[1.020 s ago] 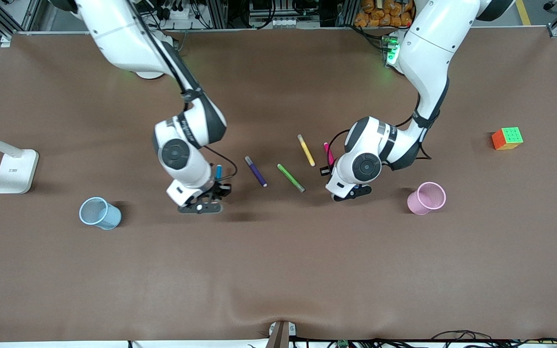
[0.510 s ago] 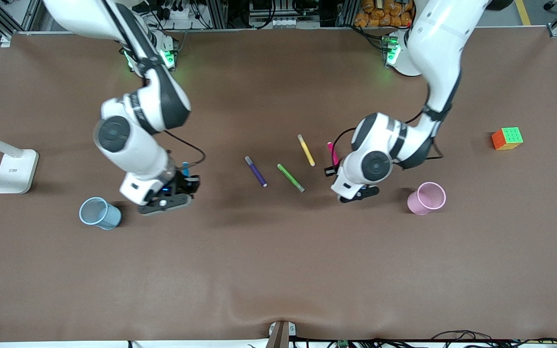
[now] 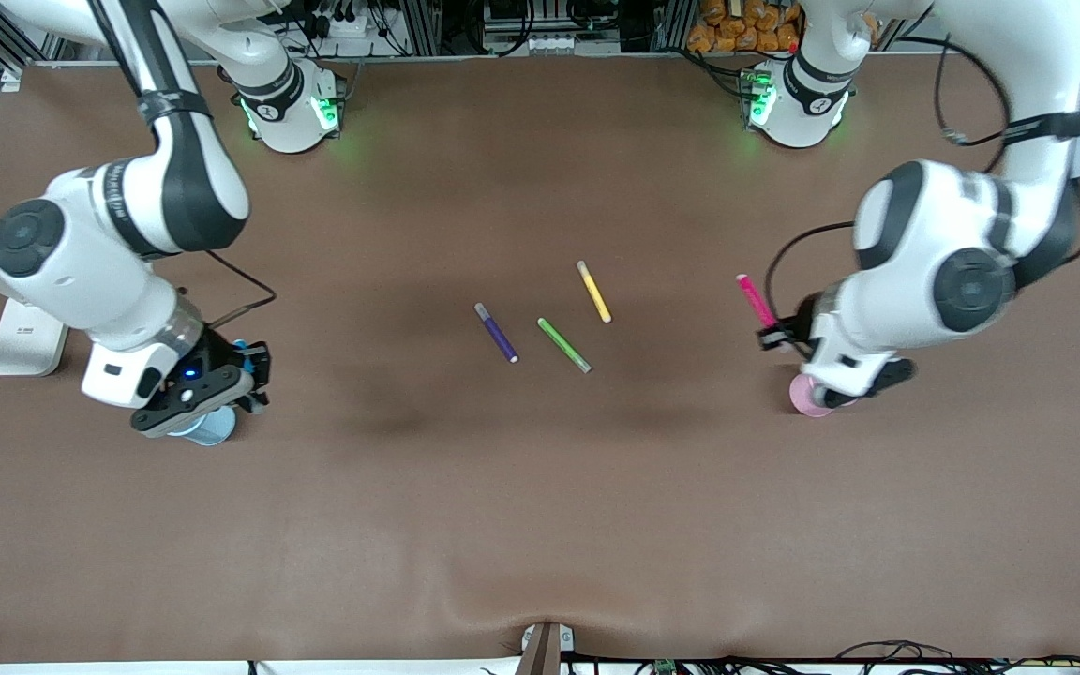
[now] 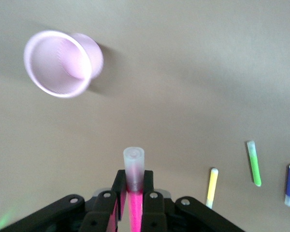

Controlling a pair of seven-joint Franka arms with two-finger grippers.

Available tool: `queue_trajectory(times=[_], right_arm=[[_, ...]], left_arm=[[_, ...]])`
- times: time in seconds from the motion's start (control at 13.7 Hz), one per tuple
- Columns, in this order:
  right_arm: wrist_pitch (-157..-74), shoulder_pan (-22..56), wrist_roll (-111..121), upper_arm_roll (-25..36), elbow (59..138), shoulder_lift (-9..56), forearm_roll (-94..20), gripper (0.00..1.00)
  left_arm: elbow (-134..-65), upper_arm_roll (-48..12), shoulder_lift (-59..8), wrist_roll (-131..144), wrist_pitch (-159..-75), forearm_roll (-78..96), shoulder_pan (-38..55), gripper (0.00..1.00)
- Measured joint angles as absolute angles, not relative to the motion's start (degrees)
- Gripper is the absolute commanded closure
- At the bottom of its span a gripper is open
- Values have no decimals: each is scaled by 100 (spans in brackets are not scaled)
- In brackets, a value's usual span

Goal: Place pink and blue markers in matching cups
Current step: 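Carry the blue marker to the blue cup while the left gripper carries pink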

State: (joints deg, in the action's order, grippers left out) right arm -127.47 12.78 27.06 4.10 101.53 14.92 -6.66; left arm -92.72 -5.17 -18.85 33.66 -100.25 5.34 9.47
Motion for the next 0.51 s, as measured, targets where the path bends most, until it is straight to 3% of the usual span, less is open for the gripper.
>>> queue_trajectory(times=[0.51], right_arm=[[-13065, 879, 3835, 409, 10083, 1493, -1472, 100]], left_arm=[[-8968, -507, -1890, 3369, -9926, -33, 732, 100]])
